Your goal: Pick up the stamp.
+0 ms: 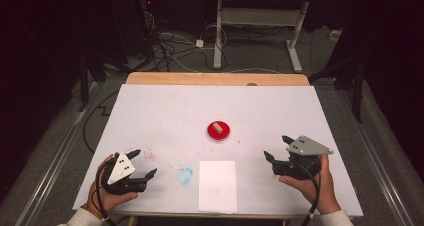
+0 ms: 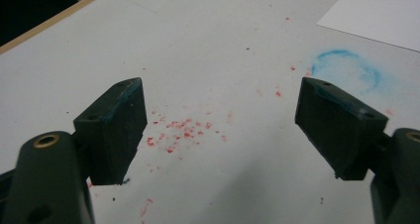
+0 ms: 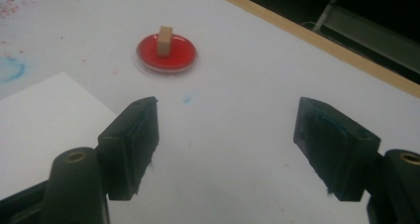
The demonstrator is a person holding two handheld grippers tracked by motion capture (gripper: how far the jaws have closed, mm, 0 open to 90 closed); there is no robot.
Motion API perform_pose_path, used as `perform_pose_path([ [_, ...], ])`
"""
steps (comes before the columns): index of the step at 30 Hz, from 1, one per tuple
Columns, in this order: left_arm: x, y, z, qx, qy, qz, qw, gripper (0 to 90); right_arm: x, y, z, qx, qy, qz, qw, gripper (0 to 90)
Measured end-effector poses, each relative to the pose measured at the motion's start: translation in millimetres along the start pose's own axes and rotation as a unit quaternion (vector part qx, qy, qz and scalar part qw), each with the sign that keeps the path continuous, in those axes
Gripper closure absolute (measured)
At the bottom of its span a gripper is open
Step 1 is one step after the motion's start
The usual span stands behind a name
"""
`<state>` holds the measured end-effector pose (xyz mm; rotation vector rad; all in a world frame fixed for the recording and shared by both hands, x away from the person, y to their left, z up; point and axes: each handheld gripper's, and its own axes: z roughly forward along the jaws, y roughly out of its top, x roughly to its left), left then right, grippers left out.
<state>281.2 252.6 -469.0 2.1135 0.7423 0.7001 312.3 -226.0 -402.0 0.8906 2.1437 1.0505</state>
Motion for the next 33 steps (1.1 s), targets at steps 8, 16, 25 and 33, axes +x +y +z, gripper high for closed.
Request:
perform_pose_path([
  [8, 2.5, -0.5, 0.3, 0.006, 0.003, -0.003, 1.0000, 18.9, 7.7, 44.7, 47.8, 0.046, 0.035, -0.023, 0.9981, 36.0],
  [16, 3.0, -1.0, -3.7, -0.003, -0.001, -0.004, 1.0000, 18.9, 22.0, 81.3, 106.4, 0.112, 0.059, -0.027, 0.9915, 38.3],
  [25, 6.8, -3.3, -5.0, -0.002, 0.002, -0.015, 0.9999, 18.9, 34.3, 97.5, 159.6, 0.170, 0.076, -0.015, 0.9824, 48.8],
  [33, 7.1, -4.8, -4.7, 0.007, -0.001, -0.023, 0.9997, 19.2, 35.1, 97.8, 184.3, 0.209, 0.078, -0.003, 0.9748, 60.7],
])
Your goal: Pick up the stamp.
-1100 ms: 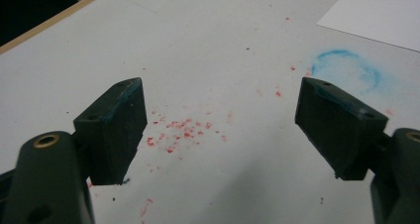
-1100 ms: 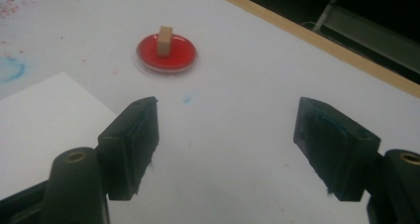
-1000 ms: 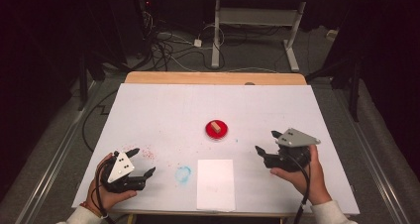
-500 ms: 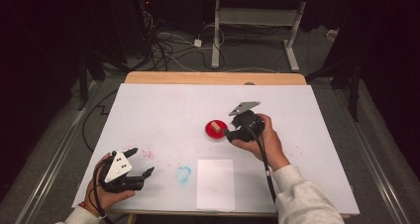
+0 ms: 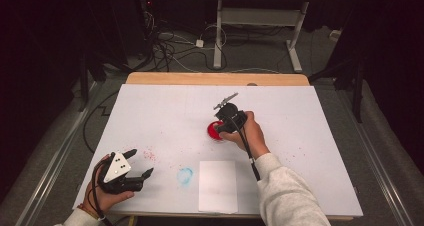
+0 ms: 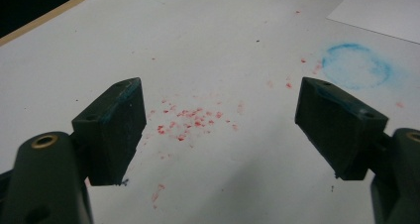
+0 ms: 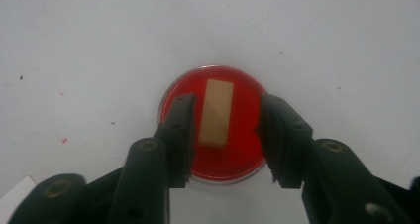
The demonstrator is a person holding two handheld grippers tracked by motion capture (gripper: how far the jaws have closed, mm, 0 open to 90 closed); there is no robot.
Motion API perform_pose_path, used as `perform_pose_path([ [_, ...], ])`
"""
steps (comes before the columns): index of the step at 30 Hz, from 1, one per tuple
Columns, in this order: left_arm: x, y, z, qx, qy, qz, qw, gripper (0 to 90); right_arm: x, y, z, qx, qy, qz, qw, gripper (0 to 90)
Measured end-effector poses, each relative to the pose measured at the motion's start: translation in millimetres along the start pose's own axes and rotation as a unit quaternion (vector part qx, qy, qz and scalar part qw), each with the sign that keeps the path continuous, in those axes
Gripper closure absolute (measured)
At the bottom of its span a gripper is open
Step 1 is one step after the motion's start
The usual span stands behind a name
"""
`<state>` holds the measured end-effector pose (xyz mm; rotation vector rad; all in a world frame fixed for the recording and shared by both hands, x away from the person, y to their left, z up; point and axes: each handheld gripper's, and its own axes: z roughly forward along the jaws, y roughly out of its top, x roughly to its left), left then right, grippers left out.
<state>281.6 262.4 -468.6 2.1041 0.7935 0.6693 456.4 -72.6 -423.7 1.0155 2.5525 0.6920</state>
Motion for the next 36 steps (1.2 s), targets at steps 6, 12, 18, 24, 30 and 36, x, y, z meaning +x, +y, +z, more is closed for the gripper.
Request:
perform_pose_path([
  [6, 0.9, -0.4, 0.1, 0.001, 0.001, 0.003, 1.0000, 19.0, 0.4, 1.4, 12.3, 0.016, 0.003, 0.003, 0.9999, 69.3],
  [12, 2.4, -1.4, 0.0, 0.001, -0.003, -0.001, 1.0000, 19.1, 0.8, 2.2, 19.0, 0.017, -0.004, -0.003, 0.9998, 75.9],
  [18, 1.3, -1.5, 0.8, 0.005, -0.007, 0.002, 1.0000, 19.2, 3.0, 3.3, 17.1, 0.018, -0.013, -0.017, 0.9996, 76.5],
  [24, 1.0, -1.1, 1.4, 0.006, -0.007, 0.003, 1.0000, 19.2, 1.4, 5.1, -4.5, -0.016, -0.015, -0.021, 0.9995, 76.4],
  [30, 1.4, -0.2, 0.6, 0.006, -0.005, 0.004, 1.0000, 19.2, 4.0, 7.7, -29.9, -0.048, -0.012, -0.027, 0.9984, 76.4],
  [36, 0.9, -0.2, 0.4, 0.008, -0.005, 0.005, 0.9999, 19.2, 6.3, 11.8, -45.8, -0.061, -0.009, -0.032, 0.9976, 76.3],
])
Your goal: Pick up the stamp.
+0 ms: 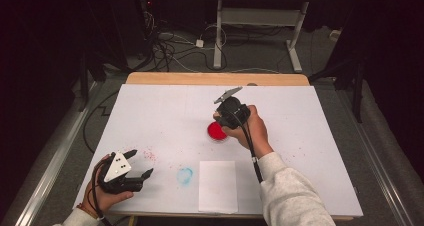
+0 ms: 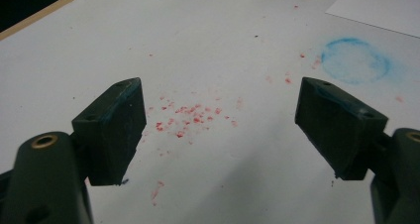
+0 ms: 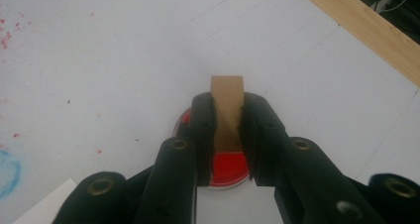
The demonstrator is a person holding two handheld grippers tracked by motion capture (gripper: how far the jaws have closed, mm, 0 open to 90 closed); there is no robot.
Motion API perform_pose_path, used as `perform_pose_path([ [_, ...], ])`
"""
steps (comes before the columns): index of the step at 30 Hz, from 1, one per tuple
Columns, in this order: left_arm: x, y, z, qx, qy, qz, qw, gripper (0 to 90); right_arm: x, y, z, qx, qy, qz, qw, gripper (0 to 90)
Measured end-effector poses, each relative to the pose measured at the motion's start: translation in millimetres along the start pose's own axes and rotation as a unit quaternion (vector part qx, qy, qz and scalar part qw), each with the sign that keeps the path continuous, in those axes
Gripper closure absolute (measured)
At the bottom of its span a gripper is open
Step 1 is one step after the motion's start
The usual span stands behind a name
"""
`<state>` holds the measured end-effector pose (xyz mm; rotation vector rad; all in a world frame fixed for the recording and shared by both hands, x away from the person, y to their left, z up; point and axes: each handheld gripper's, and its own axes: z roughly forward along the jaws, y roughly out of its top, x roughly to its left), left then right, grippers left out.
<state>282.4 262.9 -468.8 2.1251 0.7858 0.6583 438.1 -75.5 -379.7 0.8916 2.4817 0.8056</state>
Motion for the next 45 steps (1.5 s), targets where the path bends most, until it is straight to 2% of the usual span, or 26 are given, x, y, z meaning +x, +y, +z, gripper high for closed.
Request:
perform_pose_path([
  [4, 0.0, -0.5, 0.6, 0.001, 0.000, 0.000, 1.0000, 19.2, -0.2, -1.7, 6.3, 0.014, 0.002, 0.002, 0.9999, 76.4],
  [7, 0.7, -0.5, 0.8, -0.003, 0.001, 0.006, 1.0000, 19.2, -0.9, -5.8, 16.5, 0.026, 0.006, 0.009, 0.9996, 76.4],
  [8, 0.0, -1.0, 0.7, 0.000, -0.001, -0.001, 1.0000, 19.2, -1.2, -7.5, 20.7, 0.031, 0.006, 0.011, 0.9994, 76.3],
  [10, 0.3, -1.4, 1.0, 0.001, -0.003, -0.001, 1.0000, 19.2, -0.3, -11.0, 28.8, 0.042, 0.007, 0.014, 0.9990, 76.3],
  [11, 0.3, -1.5, 1.0, 0.001, -0.003, -0.001, 1.0000, 19.3, 0.3, -14.6, 37.0, 0.057, 0.006, 0.013, 0.9983, 76.4],
  [14, -0.1, -1.7, 1.1, 0.003, -0.002, 0.001, 1.0000, 19.2, 0.4, -18.3, 44.3, 0.067, 0.010, 0.020, 0.9975, 76.4],
  [15, -0.2, -1.7, 1.1, 0.004, -0.003, 0.002, 1.0000, 19.2, -0.1, -19.7, 47.4, 0.071, 0.010, 0.012, 0.9974, 76.4],
  [18, -0.2, -1.4, 1.9, 0.004, -0.001, 0.013, 0.9999, 19.1, 0.5, -24.0, 55.3, 0.088, 0.010, 0.009, 0.9960, 76.3],
  [20, -0.9, -1.3, 2.4, 0.005, -0.002, 0.014, 0.9999, 19.1, -0.8, -25.8, 55.5, 0.083, 0.015, 0.020, 0.9963, 76.4],
  [22, -1.7, -1.6, 2.7, 0.009, -0.004, 0.007, 0.9999, 19.2, -1.5, -27.3, 56.3, 0.078, 0.017, 0.018, 0.9967, 76.4],
  [25, -0.8, -1.1, 2.7, 0.004, 0.001, 0.012, 0.9999, 19.1, -1.0, -28.7, 56.6, 0.079, 0.018, 0.027, 0.9964, 76.5],
  [30, -1.7, -0.8, 2.6, 0.005, 0.001, 0.014, 0.9999, 19.1, -2.0, -29.7, 58.2, 0.074, 0.019, 0.024, 0.9968, 76.4],
  [33, -2.9, -0.9, 2.1, 0.007, -0.001, 0.009, 0.9999, 19.1, -0.8, -30.0, 58.5, 0.074, 0.018, 0.030, 0.9966, 76.5],
  [34, -2.0, -0.5, 2.2, 0.003, 0.001, 0.014, 0.9999, 19.1, -0.3, -30.0, 58.6, 0.075, 0.016, 0.026, 0.9967, 76.5],
  [35, -2.5, -0.8, 2.1, 0.006, -0.002, 0.008, 0.9999, 19.1, 0.6, -30.0, 58.8, 0.074, 0.012, 0.021, 0.9969, 76.5],
  [37, -2.8, -0.6, 2.3, 0.006, -0.002, 0.008, 0.9999, 19.1, 1.4, -30.1, 59.0, 0.074, 0.010, 0.017, 0.9971, 76.6],
  [39, -3.2, -0.3, 2.4, 0.007, -0.003, 0.009, 0.9999, 19.1, 1.4, -30.6, 58.9, 0.074, 0.011, 0.019, 0.9970, 76.6],
  [40, -2.8, 0.2, 2.6, 0.004, 0.000, 0.017, 0.9998, 19.1, 1.1, -30.9, 58.9, 0.074, 0.013, 0.018, 0.9970, 76.6],
  [43, -3.6, -0.2, 2.9, 0.008, -0.003, 0.011, 0.9999, 19.2, 0.9, -30.9, 59.2, 0.073, 0.013, 0.016, 0.9971, 76.6],
  [45, -2.9, 0.1, 3.3, 0.006, -0.001, 0.017, 0.9998, 19.3, 0.9, -30.2, 59.5, 0.075, 0.011, 0.010, 0.9971, 76.6],
])
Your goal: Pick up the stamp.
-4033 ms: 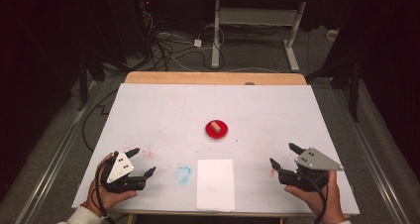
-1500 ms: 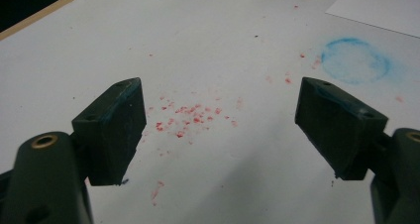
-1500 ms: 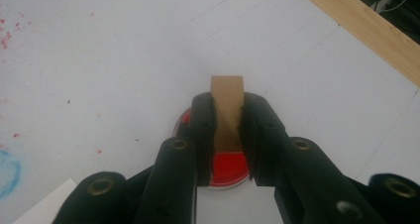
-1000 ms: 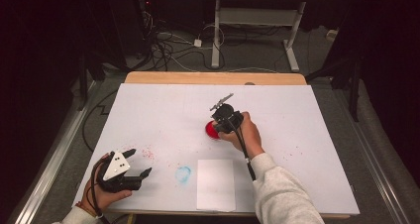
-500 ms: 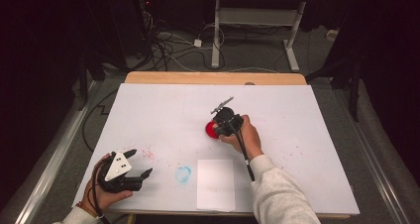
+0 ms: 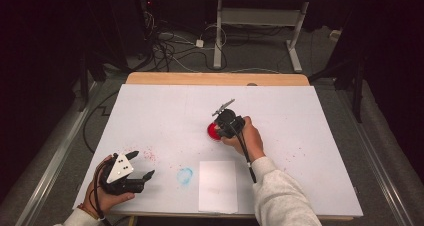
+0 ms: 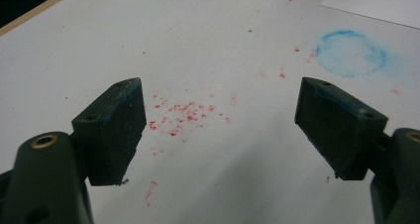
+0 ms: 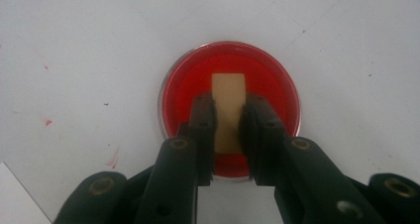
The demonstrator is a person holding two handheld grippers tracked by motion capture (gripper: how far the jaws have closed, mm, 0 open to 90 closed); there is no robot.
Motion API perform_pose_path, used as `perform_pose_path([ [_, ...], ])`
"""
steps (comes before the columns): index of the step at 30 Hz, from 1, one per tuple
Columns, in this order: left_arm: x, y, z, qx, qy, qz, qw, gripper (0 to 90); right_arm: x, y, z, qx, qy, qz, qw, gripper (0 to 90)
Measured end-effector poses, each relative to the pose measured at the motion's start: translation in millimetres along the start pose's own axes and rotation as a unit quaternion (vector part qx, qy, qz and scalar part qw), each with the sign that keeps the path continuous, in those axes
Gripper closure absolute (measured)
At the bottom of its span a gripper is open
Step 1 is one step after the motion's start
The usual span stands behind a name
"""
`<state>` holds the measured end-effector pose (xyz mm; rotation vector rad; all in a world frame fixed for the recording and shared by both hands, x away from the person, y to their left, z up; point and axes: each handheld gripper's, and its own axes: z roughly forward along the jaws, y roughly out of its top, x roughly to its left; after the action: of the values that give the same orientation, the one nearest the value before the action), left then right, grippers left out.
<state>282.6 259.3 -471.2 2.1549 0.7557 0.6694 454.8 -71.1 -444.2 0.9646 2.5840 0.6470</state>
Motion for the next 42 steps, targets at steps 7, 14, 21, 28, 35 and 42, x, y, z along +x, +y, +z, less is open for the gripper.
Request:
perform_pose_path([
  [7, -1.6, 0.2, -0.1, 0.004, -0.005, -0.002, 1.0000, 19.3, -0.9, -0.8, 0.5, -0.001, 0.004, 0.014, 0.9999, 76.5],
  [14, -1.1, 0.5, 0.3, 0.001, -0.003, 0.003, 1.0000, 19.3, -1.7, -1.8, 0.4, -0.003, 0.008, 0.014, 0.9999, 76.5],
  [21, -0.6, -0.6, -0.3, 0.001, -0.003, -0.007, 1.0000, 19.3, -5.1, 3.0, -8.2, -0.019, -0.001, 0.015, 0.9997, 76.5],
  [28, -0.7, -0.2, -0.4, 0.002, -0.004, -0.006, 1.0000, 19.3, -9.5, 15.3, -43.6, -0.061, -0.004, 0.011, 0.9981, 76.4],
  [35, -1.2, 0.5, -1.0, -0.001, -0.003, 0.000, 1.0000, 19.3, -7.1, 24.1, -71.9, -0.089, -0.009, 0.000, 0.9960, 76.3],
  [42, -1.4, -0.5, -0.4, 0.004, -0.005, -0.004, 1.0000, 19.3, -4.7, 20.3, -55.6, -0.071, -0.002, 0.003, 0.9975, 76.3],
])
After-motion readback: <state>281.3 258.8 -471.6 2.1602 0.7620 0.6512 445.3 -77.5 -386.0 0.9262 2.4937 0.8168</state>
